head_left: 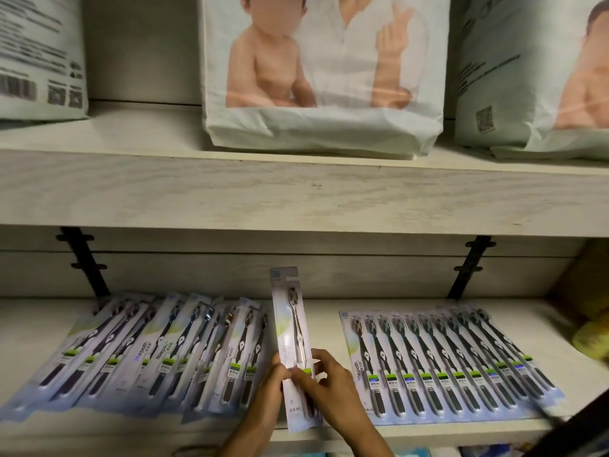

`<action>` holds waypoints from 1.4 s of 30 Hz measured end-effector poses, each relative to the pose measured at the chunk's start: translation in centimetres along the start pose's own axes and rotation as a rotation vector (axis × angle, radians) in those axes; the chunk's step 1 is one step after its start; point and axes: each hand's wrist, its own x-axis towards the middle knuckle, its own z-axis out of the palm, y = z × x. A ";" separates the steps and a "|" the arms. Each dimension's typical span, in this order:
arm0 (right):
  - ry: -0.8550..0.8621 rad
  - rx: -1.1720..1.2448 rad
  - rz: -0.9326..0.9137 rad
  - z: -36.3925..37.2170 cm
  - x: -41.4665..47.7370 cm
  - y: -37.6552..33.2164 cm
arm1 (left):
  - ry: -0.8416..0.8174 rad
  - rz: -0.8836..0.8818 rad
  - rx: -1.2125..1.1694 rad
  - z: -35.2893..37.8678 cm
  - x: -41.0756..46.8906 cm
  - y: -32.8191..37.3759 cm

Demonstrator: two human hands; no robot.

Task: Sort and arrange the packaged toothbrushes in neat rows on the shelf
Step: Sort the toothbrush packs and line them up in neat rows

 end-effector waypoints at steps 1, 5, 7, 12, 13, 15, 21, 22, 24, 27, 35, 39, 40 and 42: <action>-0.004 0.010 0.004 0.0 0.0 -0.1 | -0.012 0.012 0.031 0.0 -0.1 0.0; 0.098 -0.120 0.011 -1.0 0.1 0.4 | 0.063 0.136 0.194 -0.2 0.3 0.2; 0.150 -0.230 0.060 -2.2 0.4 1.2 | 0.099 0.162 0.252 -0.5 0.5 -0.2; 0.186 -0.400 0.233 -3.3 1.7 4.0 | 0.141 0.149 0.283 -1.3 0.4 -1.3; 0.190 -0.416 0.255 -3.2 1.8 4.3 | 0.141 0.154 0.289 -1.3 0.3 -1.5; 0.200 -0.451 0.271 -3.2 1.9 4.6 | 0.140 0.165 0.299 -1.3 0.4 -1.8; 0.255 -0.639 0.209 -2.6 2.0 5.5 | 0.164 0.160 0.293 -2.2 0.5 -2.1; 0.259 -0.655 0.195 -2.7 2.0 5.4 | 0.171 0.159 0.288 -2.3 0.5 -2.1; 0.273 -0.638 0.195 -2.8 1.8 5.1 | 0.169 0.161 0.290 -2.7 0.3 -2.0; 0.262 -0.638 0.219 -3.0 1.8 5.0 | 0.166 0.158 0.320 -3.1 0.3 -2.2; 0.255 -0.696 0.245 -2.7 1.0 5.0 | 0.248 0.180 0.389 -3.8 0.7 -2.6; 0.253 -0.674 0.246 -2.7 1.1 4.8 | 0.279 0.299 0.601 -3.8 1.3 -1.6; 0.254 -0.648 0.240 -2.7 1.0 4.8 | 0.290 0.329 0.692 -3.9 1.5 -1.3; 0.272 -0.593 0.214 -2.7 0.7 4.6 | 0.305 0.367 0.923 -4.1 2.2 -1.1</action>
